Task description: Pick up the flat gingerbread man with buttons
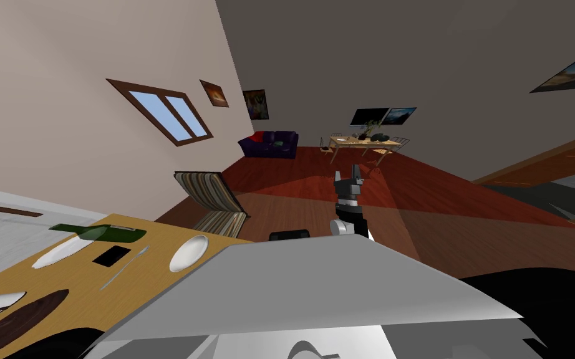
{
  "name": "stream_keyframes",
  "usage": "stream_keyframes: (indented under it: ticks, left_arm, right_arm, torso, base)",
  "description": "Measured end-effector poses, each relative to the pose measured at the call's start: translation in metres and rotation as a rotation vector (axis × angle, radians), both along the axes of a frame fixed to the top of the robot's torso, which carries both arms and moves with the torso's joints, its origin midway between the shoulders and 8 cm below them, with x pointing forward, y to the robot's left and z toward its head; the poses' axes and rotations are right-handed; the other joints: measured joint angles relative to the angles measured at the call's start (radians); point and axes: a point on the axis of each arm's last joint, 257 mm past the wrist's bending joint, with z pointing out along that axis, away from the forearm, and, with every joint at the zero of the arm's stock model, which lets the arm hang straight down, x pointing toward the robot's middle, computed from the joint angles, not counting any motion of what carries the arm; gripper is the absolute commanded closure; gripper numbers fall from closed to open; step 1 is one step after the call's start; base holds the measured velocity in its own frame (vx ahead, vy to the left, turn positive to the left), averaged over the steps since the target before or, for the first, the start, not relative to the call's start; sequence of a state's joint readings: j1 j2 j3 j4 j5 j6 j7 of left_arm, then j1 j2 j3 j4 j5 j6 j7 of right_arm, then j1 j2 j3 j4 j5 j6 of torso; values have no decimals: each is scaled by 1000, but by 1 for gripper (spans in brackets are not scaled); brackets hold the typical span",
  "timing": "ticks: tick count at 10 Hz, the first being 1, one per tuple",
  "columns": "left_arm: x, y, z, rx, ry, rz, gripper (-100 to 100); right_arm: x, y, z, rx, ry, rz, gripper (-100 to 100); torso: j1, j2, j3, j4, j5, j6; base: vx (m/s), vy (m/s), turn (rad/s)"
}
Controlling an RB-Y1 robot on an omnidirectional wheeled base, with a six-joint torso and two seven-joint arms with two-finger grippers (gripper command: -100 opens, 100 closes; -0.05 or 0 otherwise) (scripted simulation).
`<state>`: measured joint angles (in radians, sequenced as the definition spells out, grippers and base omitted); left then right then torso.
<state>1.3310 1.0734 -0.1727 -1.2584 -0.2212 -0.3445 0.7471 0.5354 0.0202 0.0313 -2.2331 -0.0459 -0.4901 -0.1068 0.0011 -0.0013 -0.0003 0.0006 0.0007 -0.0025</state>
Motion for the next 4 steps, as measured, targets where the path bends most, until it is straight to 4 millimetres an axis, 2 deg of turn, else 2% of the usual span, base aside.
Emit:
stream_keyframes:
  ticks: [1, 3, 4]
  left_arm:
    - [0, 0, 0, 0, 0, 0, 100]
    - [5, 8, 12, -1, 1, -6, 100]
    - [5, 8, 13, -1, 1, -5, 0]
  right_arm:
    - [0, 0, 0, 0, 0, 0, 0]
    - [0, 0, 0, 0, 0, 0, 0]
    - [0, 0, 0, 0, 0, 0, 0]
  torso:
    - [0, 0, 0, 0, 0, 0]
    - [-4, 1, 0, 0, -1, 0]
    - [-2, 0, 0, 0, -1, 0]
  base:
    - [-12, -32, 28]
    - [-10, -37, 17]
    - [0, 0, 0]
